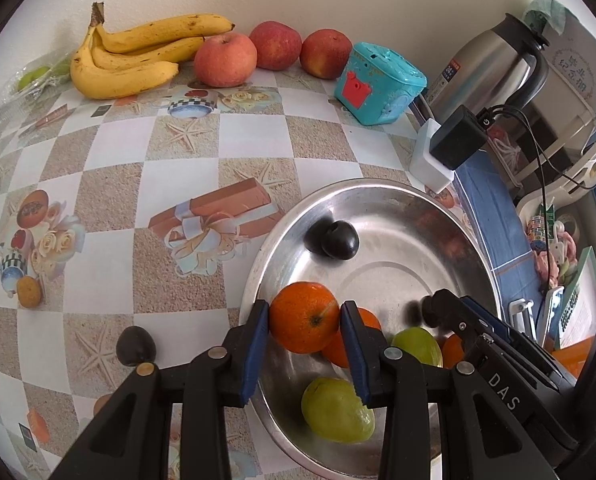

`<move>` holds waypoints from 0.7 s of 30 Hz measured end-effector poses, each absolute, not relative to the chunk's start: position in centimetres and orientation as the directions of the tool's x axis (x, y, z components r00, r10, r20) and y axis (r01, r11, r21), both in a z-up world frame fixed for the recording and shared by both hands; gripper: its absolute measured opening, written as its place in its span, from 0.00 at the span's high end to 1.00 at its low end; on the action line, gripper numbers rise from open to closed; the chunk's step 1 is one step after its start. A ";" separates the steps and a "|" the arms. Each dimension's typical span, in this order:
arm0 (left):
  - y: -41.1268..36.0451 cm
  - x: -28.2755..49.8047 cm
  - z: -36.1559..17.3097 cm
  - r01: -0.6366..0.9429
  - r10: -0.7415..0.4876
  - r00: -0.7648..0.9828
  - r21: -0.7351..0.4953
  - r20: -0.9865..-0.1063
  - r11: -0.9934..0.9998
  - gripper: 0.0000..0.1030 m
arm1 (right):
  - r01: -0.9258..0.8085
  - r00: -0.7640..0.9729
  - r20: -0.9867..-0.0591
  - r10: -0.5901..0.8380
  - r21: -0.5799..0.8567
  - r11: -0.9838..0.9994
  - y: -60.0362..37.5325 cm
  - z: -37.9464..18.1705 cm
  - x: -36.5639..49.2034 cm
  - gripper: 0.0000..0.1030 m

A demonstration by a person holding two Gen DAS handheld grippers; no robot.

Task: Organize fruits
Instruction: 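Open the left tool to drop the orange while the right tool releases the plum into the bowl, then move the left tool to the brown kiwi while the right tool approaches the dark plum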

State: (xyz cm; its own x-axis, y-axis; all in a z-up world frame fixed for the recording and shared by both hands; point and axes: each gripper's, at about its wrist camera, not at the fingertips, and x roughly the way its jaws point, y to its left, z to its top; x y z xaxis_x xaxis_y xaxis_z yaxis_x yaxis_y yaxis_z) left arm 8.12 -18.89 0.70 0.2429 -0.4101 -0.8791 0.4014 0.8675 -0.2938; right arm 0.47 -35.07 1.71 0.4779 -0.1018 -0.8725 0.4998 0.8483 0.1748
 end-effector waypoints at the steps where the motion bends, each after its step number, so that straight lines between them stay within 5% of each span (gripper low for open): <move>1: -18.9 8.1 0.8 0.403 -0.413 0.244 -0.296 -0.877 0.866 0.55 | 0.499 0.478 -0.872 -0.102 0.175 0.849 -35.1 1.7 0.5 0.69; 7: -18.7 8.0 1.8 0.408 -0.428 0.259 -0.304 -0.866 0.861 0.49 | 0.492 0.482 -0.868 -0.116 0.158 0.856 -34.9 2.3 0.5 0.60; 14: -16.8 8.9 2.9 0.350 -0.387 0.317 -0.273 -0.866 0.896 0.22 | 0.478 0.491 -0.860 -0.137 0.135 0.868 -34.5 3.3 0.4 0.41; 21: -13.6 10.1 3.5 0.261 -0.288 0.392 -0.194 -0.874 0.946 0.11 | 0.459 0.495 -0.857 -0.142 0.119 0.881 -33.9 4.0 0.3 0.30</move>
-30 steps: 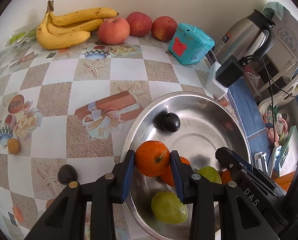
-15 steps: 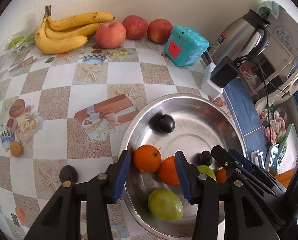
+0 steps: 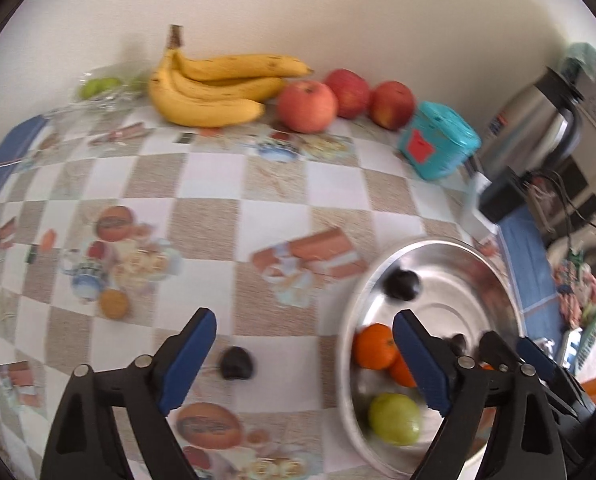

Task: Organize fruits
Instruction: 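Move the left tool to the brown kiwi while the right tool approaches the dark plum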

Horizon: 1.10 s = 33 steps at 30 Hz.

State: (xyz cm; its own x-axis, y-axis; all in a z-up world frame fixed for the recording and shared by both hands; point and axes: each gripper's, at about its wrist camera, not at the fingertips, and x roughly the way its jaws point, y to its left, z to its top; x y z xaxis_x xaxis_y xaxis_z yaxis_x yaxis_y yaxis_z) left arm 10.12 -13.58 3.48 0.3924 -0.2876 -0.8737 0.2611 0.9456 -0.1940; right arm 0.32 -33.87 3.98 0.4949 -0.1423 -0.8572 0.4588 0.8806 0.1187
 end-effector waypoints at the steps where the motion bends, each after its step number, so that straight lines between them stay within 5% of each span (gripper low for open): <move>1: -13.1 10.3 3.5 0.250 -0.277 0.398 -0.187 -0.874 0.950 0.10 | 0.457 0.493 -0.858 -0.144 0.115 0.882 -33.8 4.0 0.3 0.30; 6: -11.2 10.6 3.4 0.199 -0.240 0.415 -0.170 -0.877 0.965 0.10 | 0.450 0.482 -0.865 -0.141 0.106 0.887 -33.4 3.9 0.3 0.29; 9: -10.3 10.7 3.2 0.176 -0.222 0.419 -0.161 -0.880 0.971 0.00 | 0.444 0.479 -0.867 -0.137 0.105 0.890 -33.2 3.9 0.3 0.29; 12: -9.6 10.7 3.0 0.162 -0.188 0.435 -0.128 -0.881 0.978 0.00 | 0.435 0.476 -0.869 -0.135 0.099 0.895 -32.8 3.8 0.3 0.29; 15: -8.9 10.7 2.8 0.148 -0.168 0.440 -0.114 -0.882 0.982 0.00 | 0.426 0.479 -0.867 -0.142 0.088 0.900 -32.4 3.8 0.3 0.12; 33: -5.7 9.8 3.9 0.134 -0.106 0.478 -0.047 -0.872 0.990 0.00 | 0.381 0.480 -0.860 -0.171 0.028 0.924 -29.4 4.5 0.3 0.07</move>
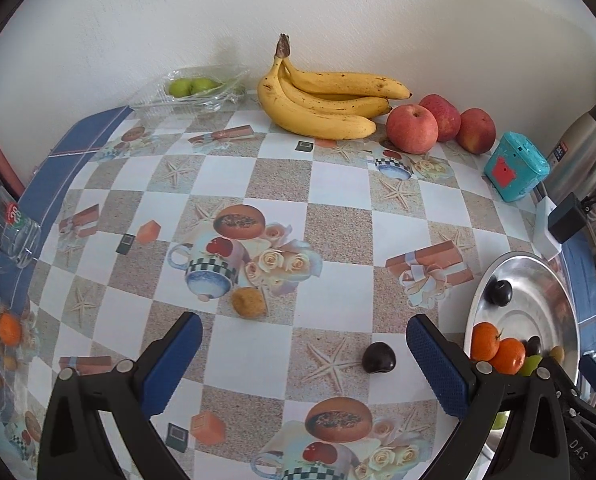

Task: Organize fruits
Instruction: 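Move the left tool to the brown kiwi while the right tool approaches the dark plum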

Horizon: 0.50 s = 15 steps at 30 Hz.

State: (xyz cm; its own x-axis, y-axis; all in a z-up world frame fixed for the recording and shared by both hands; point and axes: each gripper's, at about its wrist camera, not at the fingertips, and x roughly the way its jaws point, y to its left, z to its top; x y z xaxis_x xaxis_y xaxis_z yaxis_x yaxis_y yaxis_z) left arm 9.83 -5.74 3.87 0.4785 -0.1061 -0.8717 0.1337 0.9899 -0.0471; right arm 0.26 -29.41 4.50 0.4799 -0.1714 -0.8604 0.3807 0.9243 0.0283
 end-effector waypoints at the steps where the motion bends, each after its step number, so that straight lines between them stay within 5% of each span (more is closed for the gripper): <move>1: -5.6 9.7 4.0 0.135 -0.100 0.481 -0.040 -0.871 0.990 0.00 | 0.376 0.481 -0.860 -0.170 0.027 0.926 -29.1 4.6 0.2 0.07; 15: -1.7 7.5 5.1 0.115 -0.073 0.481 -0.020 -0.874 0.993 0.00 | 0.297 0.493 -0.857 -0.148 0.006 0.955 -24.3 5.7 -0.4 0.07</move>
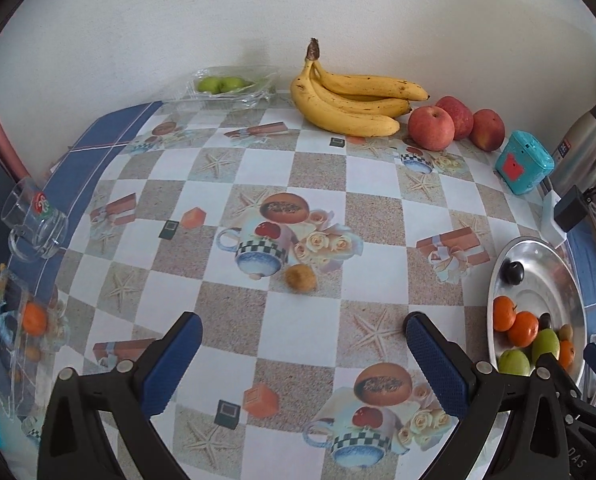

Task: Organize fruits
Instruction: 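Move the left tool to the brown kiwi while the right tool approaches the dark plum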

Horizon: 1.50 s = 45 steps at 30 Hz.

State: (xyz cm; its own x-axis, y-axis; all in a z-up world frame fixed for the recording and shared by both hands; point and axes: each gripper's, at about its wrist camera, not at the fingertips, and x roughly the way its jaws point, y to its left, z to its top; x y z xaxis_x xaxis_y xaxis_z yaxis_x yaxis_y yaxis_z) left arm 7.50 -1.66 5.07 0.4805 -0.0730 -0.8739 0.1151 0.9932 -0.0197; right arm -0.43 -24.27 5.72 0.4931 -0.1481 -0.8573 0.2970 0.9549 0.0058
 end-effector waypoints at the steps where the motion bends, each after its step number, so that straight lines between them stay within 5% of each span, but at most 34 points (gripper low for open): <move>1: -1.4 7.3 5.1 0.112 -0.070 0.482 -0.018 -0.874 0.994 0.00 | 0.292 0.495 -0.856 -0.149 0.003 0.956 -23.9 5.8 -0.5 0.07; 21: 3.0 4.4 6.0 0.050 -0.061 0.496 -0.042 -0.866 0.998 0.00 | 0.194 0.495 -0.864 -0.092 0.006 0.981 -18.0 5.9 -3.0 0.07; 45: 2.1 10.9 3.1 0.090 -0.165 0.482 -0.139 -0.860 0.986 0.00 | 0.122 0.562 -0.826 0.043 0.135 0.983 -17.2 4.8 3.0 0.11</move>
State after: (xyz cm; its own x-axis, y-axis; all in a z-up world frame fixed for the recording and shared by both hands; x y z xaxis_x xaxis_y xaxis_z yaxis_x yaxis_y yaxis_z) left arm 10.89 2.11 3.12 0.4819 -0.1654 -0.8605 0.0902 0.9862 -0.1390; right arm 3.02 -17.24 4.79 0.5620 0.0432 -0.8260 0.1221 0.9834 0.1345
